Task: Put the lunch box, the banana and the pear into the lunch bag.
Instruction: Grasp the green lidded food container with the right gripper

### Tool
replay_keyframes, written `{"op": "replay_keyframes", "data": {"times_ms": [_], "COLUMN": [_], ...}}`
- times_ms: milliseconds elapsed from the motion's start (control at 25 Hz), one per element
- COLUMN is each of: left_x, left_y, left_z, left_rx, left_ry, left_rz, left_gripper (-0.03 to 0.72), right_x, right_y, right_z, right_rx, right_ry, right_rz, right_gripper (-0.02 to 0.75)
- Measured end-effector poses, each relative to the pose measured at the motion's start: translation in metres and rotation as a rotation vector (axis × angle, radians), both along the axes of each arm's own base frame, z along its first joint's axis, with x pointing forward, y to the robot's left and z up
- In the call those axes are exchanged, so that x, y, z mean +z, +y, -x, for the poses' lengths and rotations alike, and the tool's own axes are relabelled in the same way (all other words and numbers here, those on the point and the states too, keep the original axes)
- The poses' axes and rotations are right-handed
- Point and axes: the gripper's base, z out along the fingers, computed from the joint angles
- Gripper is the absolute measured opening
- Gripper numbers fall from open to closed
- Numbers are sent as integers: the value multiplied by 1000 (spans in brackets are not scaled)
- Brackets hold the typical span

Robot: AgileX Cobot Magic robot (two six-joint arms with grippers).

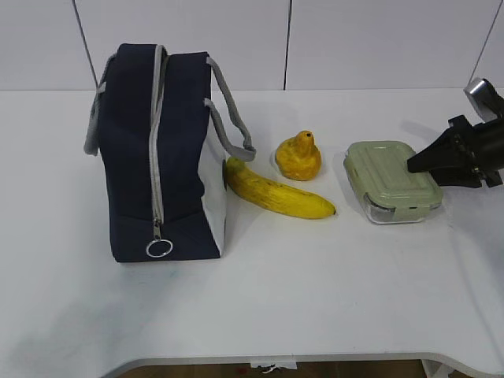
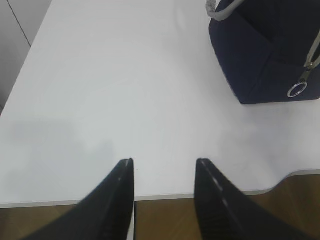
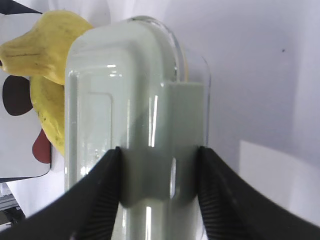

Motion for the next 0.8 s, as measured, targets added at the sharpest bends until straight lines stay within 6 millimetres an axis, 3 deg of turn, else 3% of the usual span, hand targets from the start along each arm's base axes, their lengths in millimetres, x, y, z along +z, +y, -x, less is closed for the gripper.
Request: {"op": "replay_keyframes", "data": {"times_ms": [160, 400, 800], "left_x": [0, 0, 0], "left_y": [0, 0, 0], "left_z": [0, 0, 0], "left_rx": [0, 0, 0], "left_ry": [0, 0, 0], "left_rz": [0, 0, 0], "left_gripper": [307, 307, 307], "right_x": [0, 0, 0], "right_y": [0, 0, 2], "right_z": [0, 0, 0], "right_rx": [-12, -24, -21], "right_ry": [15, 29, 28], "right_rz": [-6, -11, -10], "right_gripper": [386, 484, 489]}}
